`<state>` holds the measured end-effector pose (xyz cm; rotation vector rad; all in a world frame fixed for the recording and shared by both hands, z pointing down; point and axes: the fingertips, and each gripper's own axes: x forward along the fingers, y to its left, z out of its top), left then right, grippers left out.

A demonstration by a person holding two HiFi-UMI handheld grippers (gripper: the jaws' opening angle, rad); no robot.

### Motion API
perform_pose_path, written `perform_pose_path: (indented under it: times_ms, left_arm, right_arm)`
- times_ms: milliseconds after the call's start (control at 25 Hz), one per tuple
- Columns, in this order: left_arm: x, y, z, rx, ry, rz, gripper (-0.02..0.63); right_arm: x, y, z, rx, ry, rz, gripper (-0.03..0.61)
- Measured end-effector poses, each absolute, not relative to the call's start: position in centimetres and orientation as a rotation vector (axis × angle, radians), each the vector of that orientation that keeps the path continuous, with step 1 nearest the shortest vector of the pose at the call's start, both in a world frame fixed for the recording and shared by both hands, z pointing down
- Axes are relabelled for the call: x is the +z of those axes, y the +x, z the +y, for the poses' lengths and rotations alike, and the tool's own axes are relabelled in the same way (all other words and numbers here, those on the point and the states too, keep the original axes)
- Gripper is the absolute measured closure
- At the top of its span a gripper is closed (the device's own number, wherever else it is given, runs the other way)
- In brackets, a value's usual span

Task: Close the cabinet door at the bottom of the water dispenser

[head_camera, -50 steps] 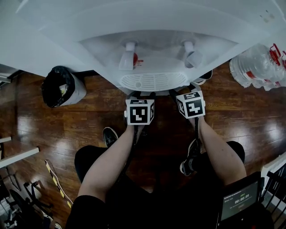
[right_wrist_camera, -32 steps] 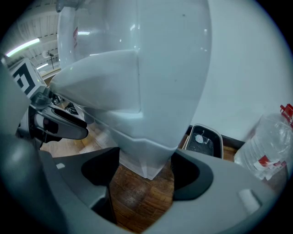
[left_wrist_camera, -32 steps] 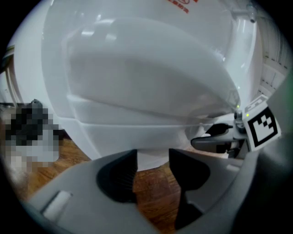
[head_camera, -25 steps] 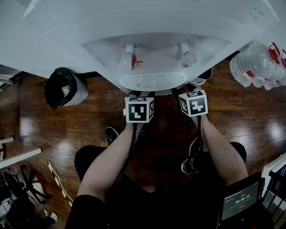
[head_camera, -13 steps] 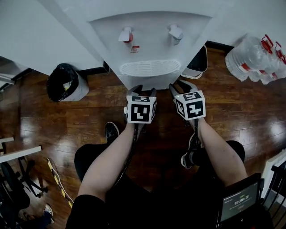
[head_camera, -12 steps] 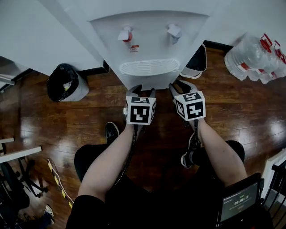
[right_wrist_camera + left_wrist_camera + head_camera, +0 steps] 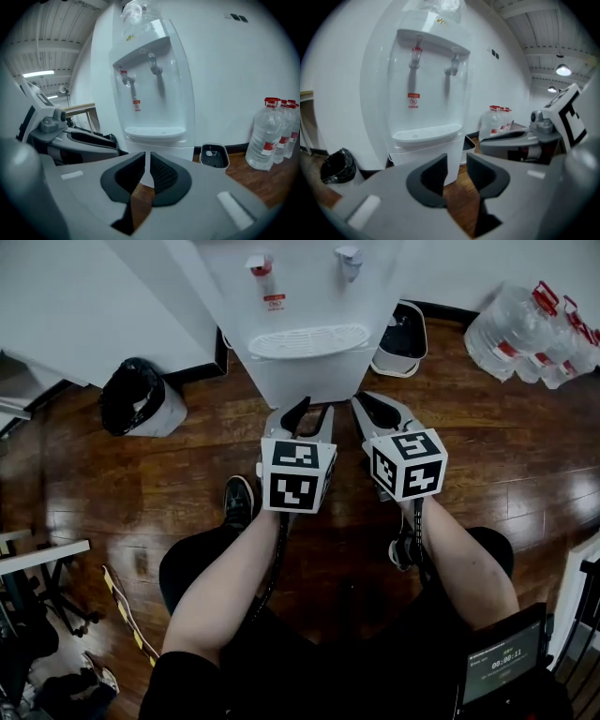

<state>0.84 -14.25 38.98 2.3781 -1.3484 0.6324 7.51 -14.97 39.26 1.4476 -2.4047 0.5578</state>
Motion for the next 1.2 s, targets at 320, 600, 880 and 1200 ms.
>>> perform_pose_path:
  times_ms: [320, 600, 880, 1200]
  left_arm:
    - [34.8, 1.8, -8.3, 0.415, 2.59, -1.369, 0.587]
    - [33.0, 2.8, -3.1, 0.31, 2.599, -1.299, 0.594]
    - [33.8, 3.1, 1.2, 0.353, 2.613, -1.277, 0.594]
    - [34.3, 2.5, 4.7, 0.367, 2.62, -1.327, 0.594]
  right_arm:
    - [36.3, 6.4, -8.9, 0.503, 1.491, -2.492, 0.566]
    - [34.8, 5.6, -2.6, 0.387, 1.442, -2.555, 0.574]
    - [34.0, 6.3, 1.2, 0.402, 1.463, -2.58, 0.574]
    - [33.1, 6.3, 3.9, 0.385, 1.504, -2.596, 0.574]
